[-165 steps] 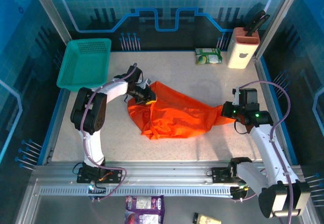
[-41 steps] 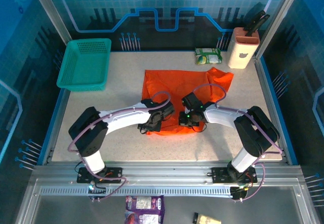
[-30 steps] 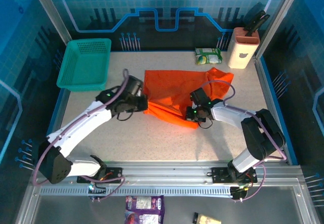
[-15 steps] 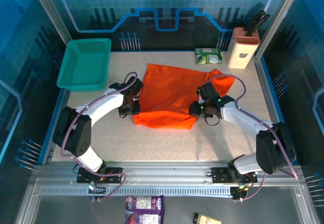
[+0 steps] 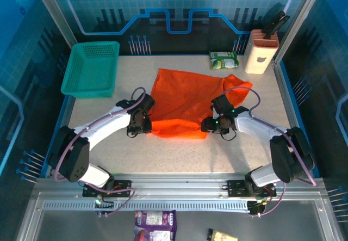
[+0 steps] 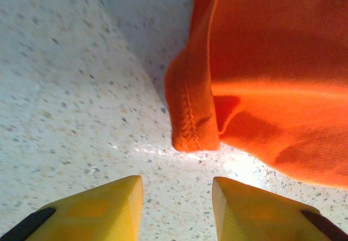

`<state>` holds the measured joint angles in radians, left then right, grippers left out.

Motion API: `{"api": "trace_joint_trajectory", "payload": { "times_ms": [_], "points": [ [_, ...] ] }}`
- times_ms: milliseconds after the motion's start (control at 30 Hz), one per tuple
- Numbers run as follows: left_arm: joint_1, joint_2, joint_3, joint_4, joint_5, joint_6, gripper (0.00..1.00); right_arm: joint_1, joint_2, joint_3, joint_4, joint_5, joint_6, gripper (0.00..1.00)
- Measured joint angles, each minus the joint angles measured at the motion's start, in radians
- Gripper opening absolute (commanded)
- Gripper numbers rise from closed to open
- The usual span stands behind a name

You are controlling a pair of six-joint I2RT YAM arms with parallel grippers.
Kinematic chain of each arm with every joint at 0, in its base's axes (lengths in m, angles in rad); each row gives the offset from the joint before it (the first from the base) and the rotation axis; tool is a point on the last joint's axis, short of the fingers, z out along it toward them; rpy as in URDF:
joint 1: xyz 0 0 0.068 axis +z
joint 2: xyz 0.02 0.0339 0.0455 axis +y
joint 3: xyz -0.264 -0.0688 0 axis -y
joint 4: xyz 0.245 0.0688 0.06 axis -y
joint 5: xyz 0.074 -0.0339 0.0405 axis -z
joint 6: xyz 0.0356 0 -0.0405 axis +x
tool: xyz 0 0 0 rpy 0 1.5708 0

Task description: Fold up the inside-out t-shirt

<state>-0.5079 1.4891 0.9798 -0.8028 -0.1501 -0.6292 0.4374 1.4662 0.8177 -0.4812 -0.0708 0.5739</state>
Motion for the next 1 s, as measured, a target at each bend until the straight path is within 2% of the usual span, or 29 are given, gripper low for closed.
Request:
{"api": "trace_joint_trajectory", "payload": {
  "times_ms": [100, 200, 433, 567, 733, 1000],
  "points": [
    [-0.033, 0.031, -0.002, 0.027, 0.005, -0.037, 0.41, 0.000, 0.044, 0.000, 0.009, -0.001, 0.000, 0.60],
    [-0.050, 0.055, -0.002, 0.047, 0.000, -0.064, 0.44, 0.000, 0.074, 0.000, 0.025, 0.000, 0.001, 0.55],
    [-0.036, 0.087, -0.001, 0.063, -0.037, -0.079, 0.44, 0.000, 0.097, 0.001, 0.045, 0.019, 0.000, 0.16],
    [-0.013, 0.117, -0.001, 0.074, -0.041, -0.079, 0.43, 0.000, 0.063, 0.002, 0.030, 0.039, -0.010, 0.05],
    [0.023, 0.118, -0.001, 0.090, -0.041, -0.075, 0.41, 0.000, -0.042, 0.012, -0.001, 0.040, -0.015, 0.01],
    [0.090, 0.118, -0.009, 0.121, -0.032, -0.041, 0.25, 0.000, -0.160, 0.041, -0.068, 0.038, -0.014, 0.00]
  ]
}}
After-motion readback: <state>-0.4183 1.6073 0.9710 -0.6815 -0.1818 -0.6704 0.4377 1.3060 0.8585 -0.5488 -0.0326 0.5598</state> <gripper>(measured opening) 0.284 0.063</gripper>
